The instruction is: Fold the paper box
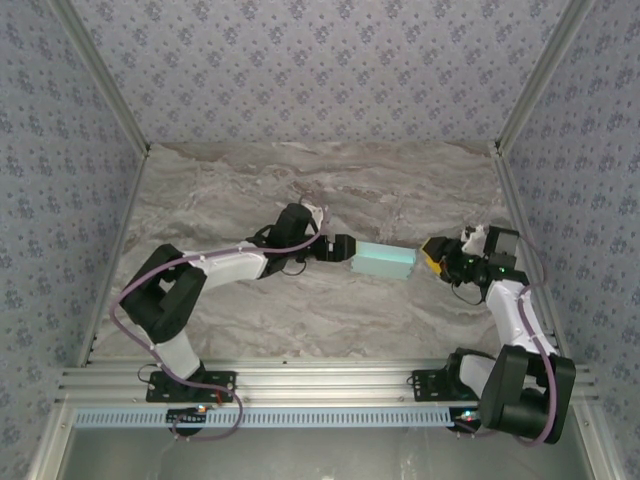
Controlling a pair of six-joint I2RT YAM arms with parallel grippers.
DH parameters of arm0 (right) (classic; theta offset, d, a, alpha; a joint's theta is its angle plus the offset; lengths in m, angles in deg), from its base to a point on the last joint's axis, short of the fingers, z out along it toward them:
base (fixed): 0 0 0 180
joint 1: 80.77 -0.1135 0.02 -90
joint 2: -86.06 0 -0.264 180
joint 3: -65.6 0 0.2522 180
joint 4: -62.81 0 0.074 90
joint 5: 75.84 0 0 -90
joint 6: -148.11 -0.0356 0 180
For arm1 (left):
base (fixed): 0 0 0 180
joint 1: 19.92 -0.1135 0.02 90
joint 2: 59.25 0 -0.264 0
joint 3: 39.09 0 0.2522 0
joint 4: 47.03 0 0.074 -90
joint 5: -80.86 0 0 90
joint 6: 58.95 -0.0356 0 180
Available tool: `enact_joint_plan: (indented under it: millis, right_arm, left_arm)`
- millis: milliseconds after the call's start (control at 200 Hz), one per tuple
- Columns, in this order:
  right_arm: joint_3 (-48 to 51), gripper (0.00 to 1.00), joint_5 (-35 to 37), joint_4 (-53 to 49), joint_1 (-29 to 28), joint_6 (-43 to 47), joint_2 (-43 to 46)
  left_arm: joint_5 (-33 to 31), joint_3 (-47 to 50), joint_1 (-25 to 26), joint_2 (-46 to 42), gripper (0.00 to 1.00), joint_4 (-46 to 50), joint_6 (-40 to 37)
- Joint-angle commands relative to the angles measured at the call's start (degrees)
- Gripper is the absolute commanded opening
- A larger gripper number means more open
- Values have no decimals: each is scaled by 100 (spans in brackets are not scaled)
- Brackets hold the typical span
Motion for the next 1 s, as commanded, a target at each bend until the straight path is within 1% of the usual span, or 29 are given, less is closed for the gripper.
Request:
enact_joint_plan:
  millis: [0,155,270,510,849,869,994]
  right_arm:
    - [-107,45,-173,-3,-81,141,-199]
    - [-113,43,-116,103,-207,112,-316]
    - [-59,43,-118,213,-245,97,-361]
    - [-3,32,-19,305,-299,94,-448]
    - [107,17,310,662,-543,-43,-706]
    - [126,15,332,686,-553,-50,-726]
    - [142,11,451,722,-611,13,-831]
  left_arm:
    - [48,20,-69,-67,98,-195,172]
    - [228,-137,-64,220,97,-282,296]
    - [330,-144,-58,434,93,-513,371]
    - [432,-150,-49,639,89,-629,455]
    - [506,-245,-66,627,90,-512,350]
    - [512,-250,-68,618,90,-508,358]
    - [528,-199,-95,555,91,-605,363]
